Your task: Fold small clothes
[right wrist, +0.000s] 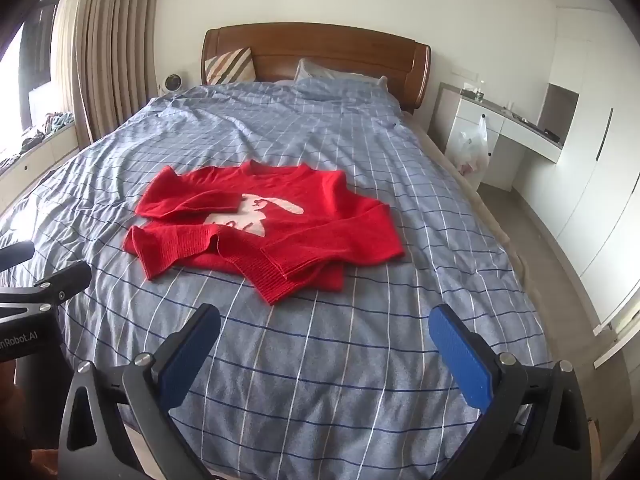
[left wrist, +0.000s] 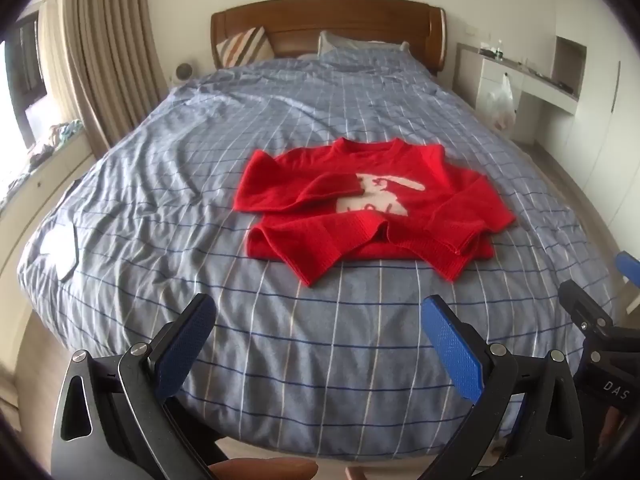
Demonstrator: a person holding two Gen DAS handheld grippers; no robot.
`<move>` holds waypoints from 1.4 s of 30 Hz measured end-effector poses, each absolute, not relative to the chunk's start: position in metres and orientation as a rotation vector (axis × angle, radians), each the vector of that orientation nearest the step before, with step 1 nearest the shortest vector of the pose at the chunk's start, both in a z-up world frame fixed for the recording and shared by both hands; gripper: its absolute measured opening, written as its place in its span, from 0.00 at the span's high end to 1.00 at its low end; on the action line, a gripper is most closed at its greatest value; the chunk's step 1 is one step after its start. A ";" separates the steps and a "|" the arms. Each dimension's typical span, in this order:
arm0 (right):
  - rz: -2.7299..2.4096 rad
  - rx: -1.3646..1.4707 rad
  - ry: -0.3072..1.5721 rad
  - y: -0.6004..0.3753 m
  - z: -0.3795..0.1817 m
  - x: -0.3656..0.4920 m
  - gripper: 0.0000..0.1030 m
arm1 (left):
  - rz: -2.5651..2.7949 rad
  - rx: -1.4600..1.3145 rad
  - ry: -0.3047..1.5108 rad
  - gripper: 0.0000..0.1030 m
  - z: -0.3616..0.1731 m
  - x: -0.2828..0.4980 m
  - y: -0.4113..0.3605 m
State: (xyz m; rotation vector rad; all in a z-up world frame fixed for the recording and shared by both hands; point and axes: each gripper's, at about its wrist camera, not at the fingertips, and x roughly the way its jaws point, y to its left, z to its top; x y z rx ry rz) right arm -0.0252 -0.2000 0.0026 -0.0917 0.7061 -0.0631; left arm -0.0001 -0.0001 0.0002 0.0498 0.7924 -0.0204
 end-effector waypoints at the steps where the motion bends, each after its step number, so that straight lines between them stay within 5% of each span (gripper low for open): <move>1: -0.064 -0.092 0.712 -0.200 0.002 -0.025 0.00 | -0.023 0.046 0.794 0.00 0.000 0.000 0.000; 42: -0.105 -0.111 0.734 -0.201 -0.003 -0.025 0.00 | -0.047 0.107 0.824 0.00 -0.010 0.004 -0.007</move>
